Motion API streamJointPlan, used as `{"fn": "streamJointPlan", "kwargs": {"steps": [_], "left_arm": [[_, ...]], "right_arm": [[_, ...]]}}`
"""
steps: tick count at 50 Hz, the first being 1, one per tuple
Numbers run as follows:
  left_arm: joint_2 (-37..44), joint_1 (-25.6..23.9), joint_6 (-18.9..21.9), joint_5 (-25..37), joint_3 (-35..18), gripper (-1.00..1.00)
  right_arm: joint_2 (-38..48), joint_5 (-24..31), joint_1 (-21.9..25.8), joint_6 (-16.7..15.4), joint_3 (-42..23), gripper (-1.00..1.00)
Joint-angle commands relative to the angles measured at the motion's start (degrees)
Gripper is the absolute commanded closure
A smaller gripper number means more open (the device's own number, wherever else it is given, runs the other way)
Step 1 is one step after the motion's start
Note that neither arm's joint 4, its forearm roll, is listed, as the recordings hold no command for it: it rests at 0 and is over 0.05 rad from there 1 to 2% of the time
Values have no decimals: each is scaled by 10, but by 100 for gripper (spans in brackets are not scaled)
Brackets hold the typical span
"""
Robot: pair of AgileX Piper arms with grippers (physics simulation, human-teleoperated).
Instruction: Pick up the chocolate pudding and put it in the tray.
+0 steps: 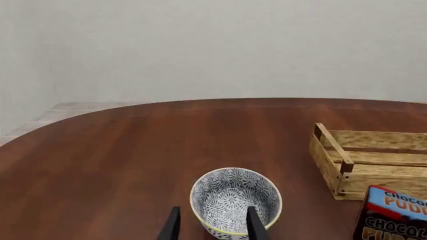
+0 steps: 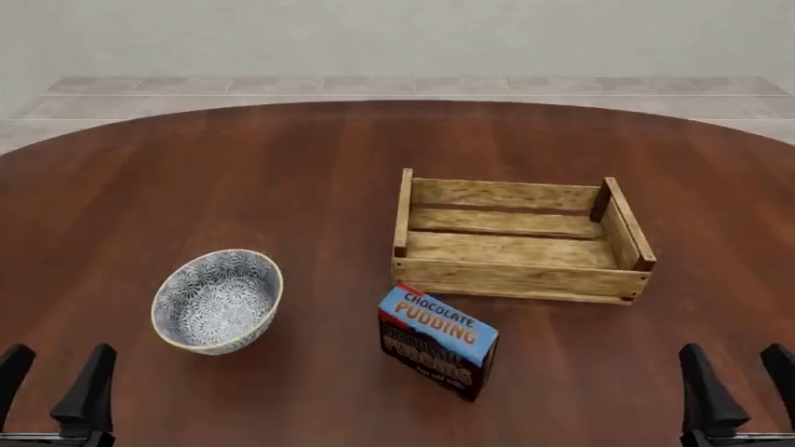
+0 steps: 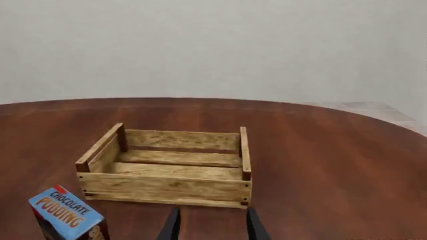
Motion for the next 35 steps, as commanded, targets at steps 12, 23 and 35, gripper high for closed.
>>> {"fn": "streamJointPlan", "kwargs": {"steps": [12, 23, 35], "left_arm": [[3, 0, 0, -1, -2, -100], [3, 0, 0, -1, -2, -100], [3, 0, 0, -1, -2, -100]], "right_arm": [[25, -13, -20, 14, -3, -100], [133, -52, -31, -34, -49, -100], [270, -4, 2, -71, -193, -100]]}}
